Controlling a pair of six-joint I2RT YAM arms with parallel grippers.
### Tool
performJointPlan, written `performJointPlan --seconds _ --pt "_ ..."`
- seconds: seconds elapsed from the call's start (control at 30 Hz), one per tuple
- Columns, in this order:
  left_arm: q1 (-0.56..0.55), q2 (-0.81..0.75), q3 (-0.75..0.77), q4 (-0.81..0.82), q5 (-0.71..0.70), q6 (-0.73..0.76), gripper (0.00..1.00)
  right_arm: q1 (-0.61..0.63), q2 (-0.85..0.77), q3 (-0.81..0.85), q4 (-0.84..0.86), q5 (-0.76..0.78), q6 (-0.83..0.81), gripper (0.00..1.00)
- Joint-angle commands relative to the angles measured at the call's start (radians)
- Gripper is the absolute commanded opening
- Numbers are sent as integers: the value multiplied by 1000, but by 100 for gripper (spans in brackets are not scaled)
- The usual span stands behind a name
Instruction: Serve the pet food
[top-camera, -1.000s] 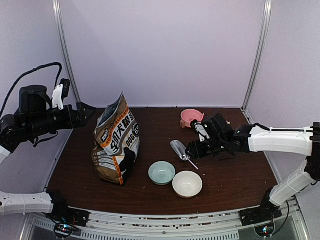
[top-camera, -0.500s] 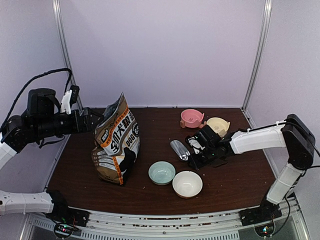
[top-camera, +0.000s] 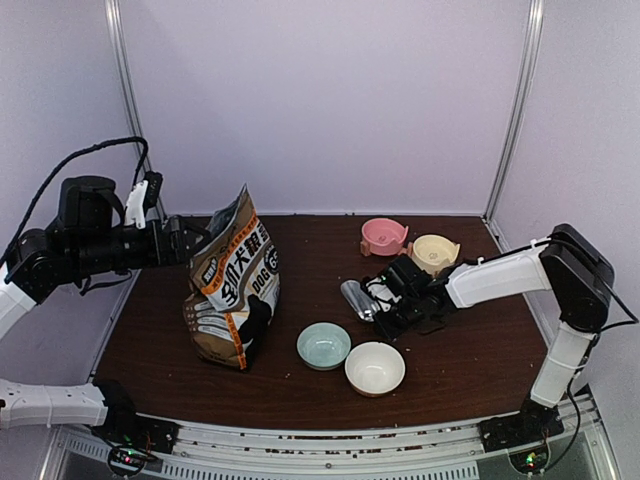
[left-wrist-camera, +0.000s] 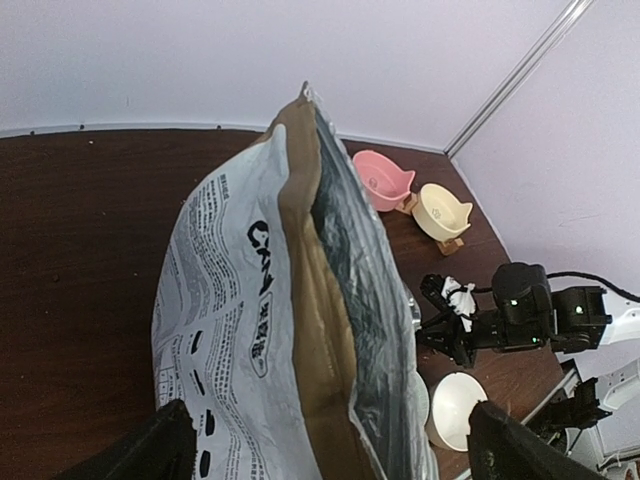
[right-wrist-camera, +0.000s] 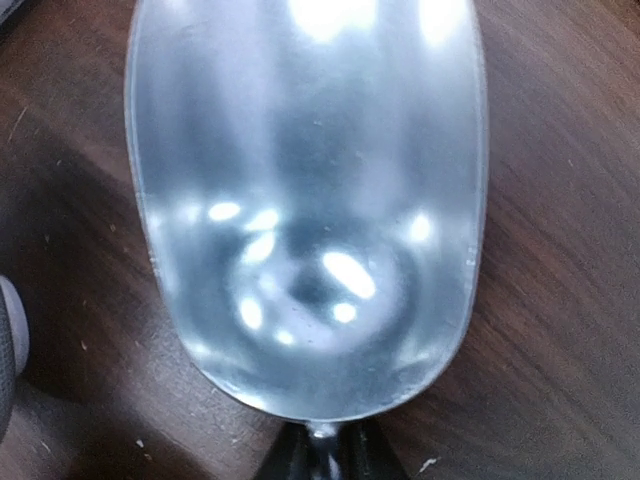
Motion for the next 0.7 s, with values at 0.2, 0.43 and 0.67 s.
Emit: performJointPlan --seconds 0.2,0.43,0.67 --pt "5 60 154 -50 1 84 94 -21 -110 18 -14 0 -91 0" --pt "-88 187 269 -44 11 58 85 31 -341 123 -231 9 -181 0" --pt "-260 320 377 95 81 6 85 224 -447 257 -403 117 -196 0"
